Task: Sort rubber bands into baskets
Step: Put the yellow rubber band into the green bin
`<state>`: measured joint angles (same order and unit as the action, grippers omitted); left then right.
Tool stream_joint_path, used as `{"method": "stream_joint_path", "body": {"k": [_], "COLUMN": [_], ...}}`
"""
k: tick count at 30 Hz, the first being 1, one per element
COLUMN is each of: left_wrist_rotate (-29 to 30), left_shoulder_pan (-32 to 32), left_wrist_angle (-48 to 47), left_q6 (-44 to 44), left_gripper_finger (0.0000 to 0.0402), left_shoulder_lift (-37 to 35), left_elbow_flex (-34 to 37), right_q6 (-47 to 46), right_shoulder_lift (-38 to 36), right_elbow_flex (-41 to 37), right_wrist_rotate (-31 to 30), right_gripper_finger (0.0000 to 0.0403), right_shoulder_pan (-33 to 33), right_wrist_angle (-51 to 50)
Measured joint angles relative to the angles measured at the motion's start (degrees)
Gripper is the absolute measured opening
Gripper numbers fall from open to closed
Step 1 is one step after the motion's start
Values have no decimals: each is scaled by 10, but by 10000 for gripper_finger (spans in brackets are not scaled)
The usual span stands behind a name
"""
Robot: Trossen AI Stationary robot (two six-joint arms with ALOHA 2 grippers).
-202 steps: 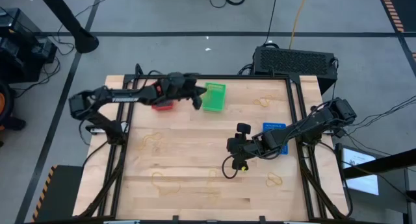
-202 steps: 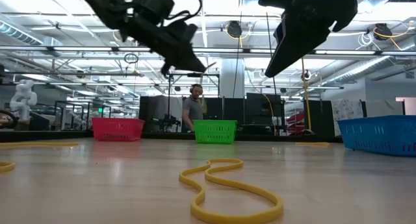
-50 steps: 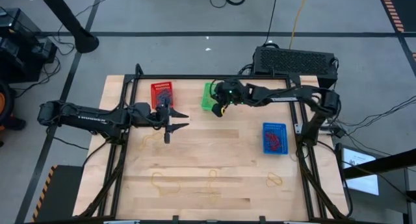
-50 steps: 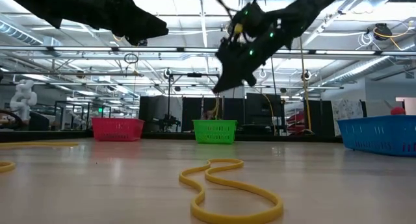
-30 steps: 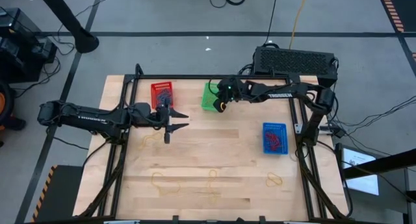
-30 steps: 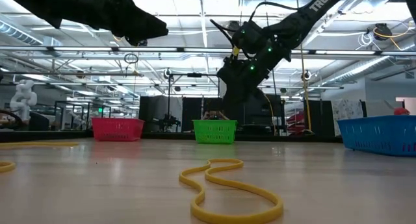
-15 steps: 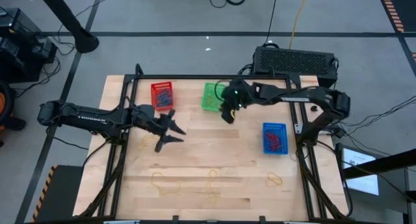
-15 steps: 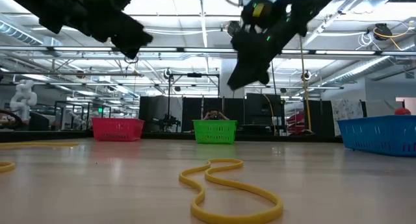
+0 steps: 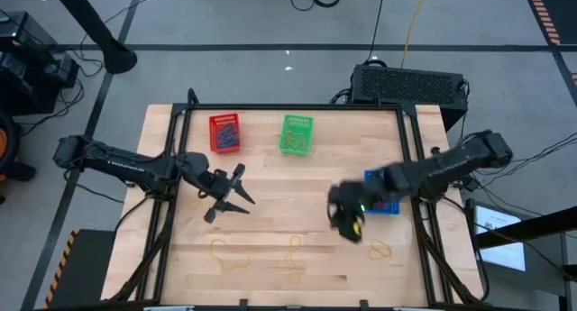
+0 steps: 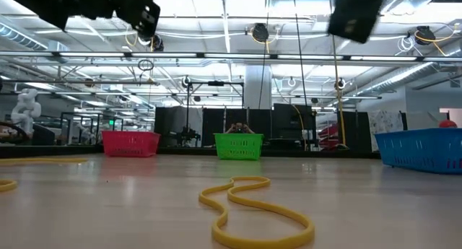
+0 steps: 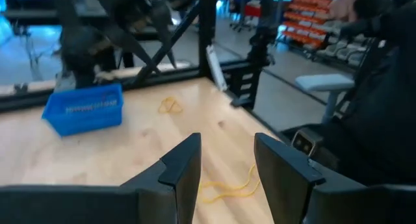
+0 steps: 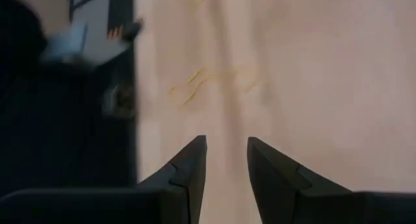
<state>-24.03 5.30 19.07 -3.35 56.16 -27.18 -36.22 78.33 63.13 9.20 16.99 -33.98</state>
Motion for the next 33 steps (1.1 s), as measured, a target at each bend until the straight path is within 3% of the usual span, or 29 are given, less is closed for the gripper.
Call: {"method": "stream_joint_path", "body": {"k": [7, 13, 23, 33], "left_wrist_rotate": [4, 9, 36, 33], "left_shoulder_pan": [43, 54, 61, 59], "left_wrist_angle": [61, 76, 73, 44], "left_q6": [-1, -1, -1, -5], "left_gripper_finger": [150, 150, 150, 150], "left_shoulder_lift": [30, 95, 239, 271], "left_elbow_flex": [0, -26, -100, -126], "right_q6": [-138, -230, -216, -157], "right_shoulder_lift": [49, 106, 198, 265], "right_elbow_flex": [0, 0, 0, 0], "right_wrist_rotate": [-6, -1, -2, -3], "right_gripper_finger": [104, 104, 104, 104], "right_shoulder_pan": [148, 225, 269, 267], "right_wrist_angle": [-85, -161, -204, -243]}}
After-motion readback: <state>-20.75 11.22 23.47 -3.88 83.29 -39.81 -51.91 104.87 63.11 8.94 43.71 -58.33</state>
